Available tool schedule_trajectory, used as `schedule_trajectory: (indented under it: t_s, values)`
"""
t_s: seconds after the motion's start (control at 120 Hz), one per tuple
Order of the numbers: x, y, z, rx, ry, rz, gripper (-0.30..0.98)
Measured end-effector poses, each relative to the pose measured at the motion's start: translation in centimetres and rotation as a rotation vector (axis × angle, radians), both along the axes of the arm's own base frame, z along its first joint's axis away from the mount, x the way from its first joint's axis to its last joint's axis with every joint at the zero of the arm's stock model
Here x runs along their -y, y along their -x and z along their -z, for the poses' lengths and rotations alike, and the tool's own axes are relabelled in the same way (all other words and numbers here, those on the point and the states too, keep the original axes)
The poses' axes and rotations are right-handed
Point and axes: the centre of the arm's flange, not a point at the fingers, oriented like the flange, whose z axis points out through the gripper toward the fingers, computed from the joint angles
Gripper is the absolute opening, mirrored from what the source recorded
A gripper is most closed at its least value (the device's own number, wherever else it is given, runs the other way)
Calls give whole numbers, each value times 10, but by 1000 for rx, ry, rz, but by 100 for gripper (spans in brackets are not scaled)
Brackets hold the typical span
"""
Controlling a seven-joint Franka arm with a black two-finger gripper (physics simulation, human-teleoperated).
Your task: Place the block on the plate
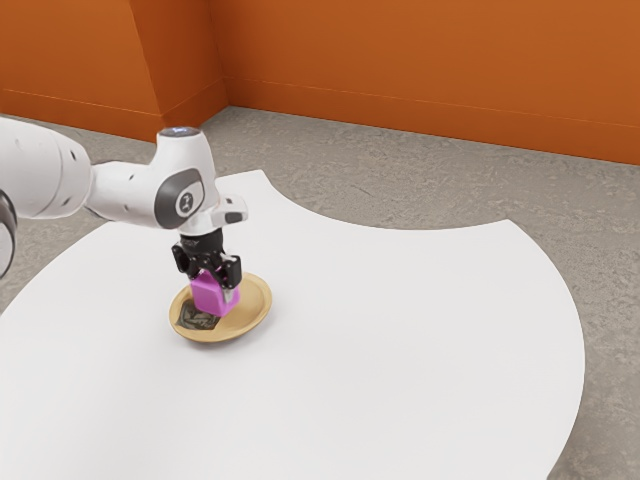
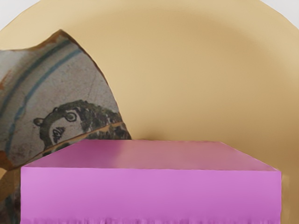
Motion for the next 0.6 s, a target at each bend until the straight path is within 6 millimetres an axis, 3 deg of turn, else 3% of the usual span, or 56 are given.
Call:
schedule_trajectory:
  t_s: [0.067, 0.133, 0.433, 0.6]
  values:
    - [0, -1, 3, 0, 3, -3, 53]
    - [-2, -2, -10, 23, 5, -6, 57]
    - [15, 15, -127, 116, 16, 47, 66]
    - [24, 11, -192, 126, 23, 109, 67]
